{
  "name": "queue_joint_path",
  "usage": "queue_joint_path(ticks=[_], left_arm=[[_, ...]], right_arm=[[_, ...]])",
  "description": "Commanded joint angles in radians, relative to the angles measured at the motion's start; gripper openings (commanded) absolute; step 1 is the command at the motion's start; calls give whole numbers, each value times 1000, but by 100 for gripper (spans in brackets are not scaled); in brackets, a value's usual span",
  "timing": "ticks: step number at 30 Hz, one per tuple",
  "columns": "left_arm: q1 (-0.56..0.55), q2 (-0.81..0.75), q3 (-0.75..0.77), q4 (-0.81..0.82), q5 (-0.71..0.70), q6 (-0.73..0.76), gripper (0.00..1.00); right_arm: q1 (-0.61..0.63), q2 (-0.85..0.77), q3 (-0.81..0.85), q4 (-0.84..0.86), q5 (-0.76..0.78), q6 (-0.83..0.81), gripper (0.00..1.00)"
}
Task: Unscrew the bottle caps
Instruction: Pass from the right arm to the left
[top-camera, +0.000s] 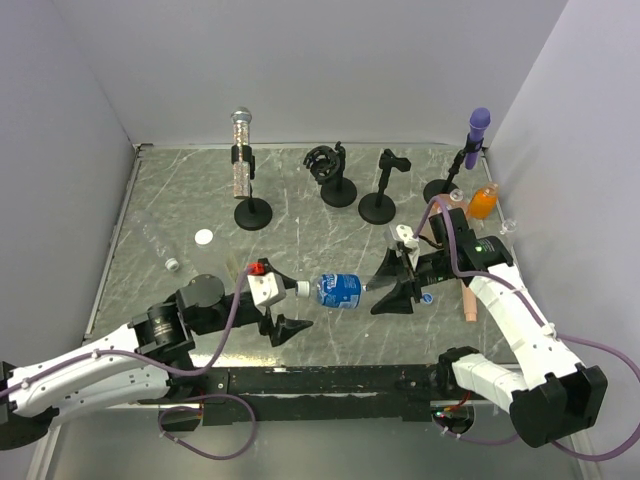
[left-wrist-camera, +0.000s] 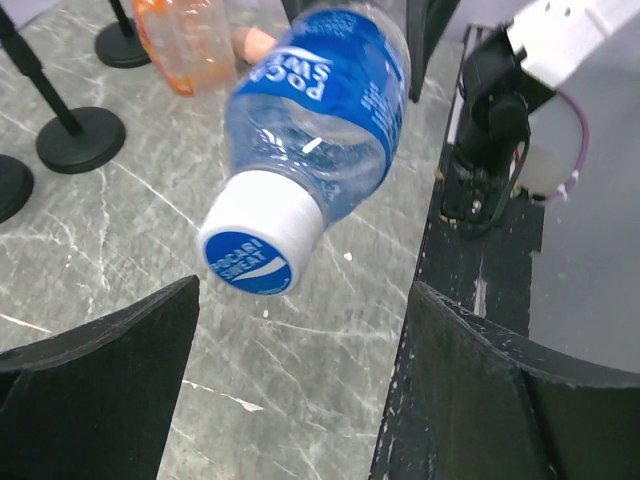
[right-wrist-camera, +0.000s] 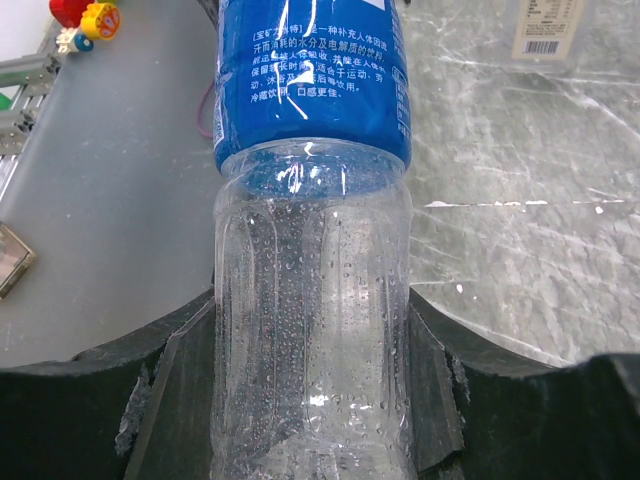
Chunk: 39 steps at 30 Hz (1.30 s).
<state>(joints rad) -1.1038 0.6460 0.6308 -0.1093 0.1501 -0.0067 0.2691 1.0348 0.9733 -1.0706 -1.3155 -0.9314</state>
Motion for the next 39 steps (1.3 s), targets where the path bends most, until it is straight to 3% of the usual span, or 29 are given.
queue_joint_path(ticks=[1,7,16,22,26,33,36,39], left_arm=[[1,1,50,102,65,65,86],[1,-19,43,102,57,50,79],[1,9,69,102,66,33,60],[1,21,78,141,78,25,57],[1,32,83,132,89,27,49],[2,38,95,111,120,25,13],[2,37,99,71,121,28,1],[2,43,122,13,118,46,1]], right_arm=[[-7,-24,-10,12,-62,-15,13],[-5,-24,-15,1,-73,-38,13],[-4,-19,-13,-25,-79,-66,13],[-2,-25,-19,-23,-79,-66,14],[-2,-24,-16,-26,-77,-70,14],[-1,-18,-21,-25,-67,-73,15],[4,-22,-22,-15,-44,-70,28],[10,-24,4,-35,-2,-101,58]])
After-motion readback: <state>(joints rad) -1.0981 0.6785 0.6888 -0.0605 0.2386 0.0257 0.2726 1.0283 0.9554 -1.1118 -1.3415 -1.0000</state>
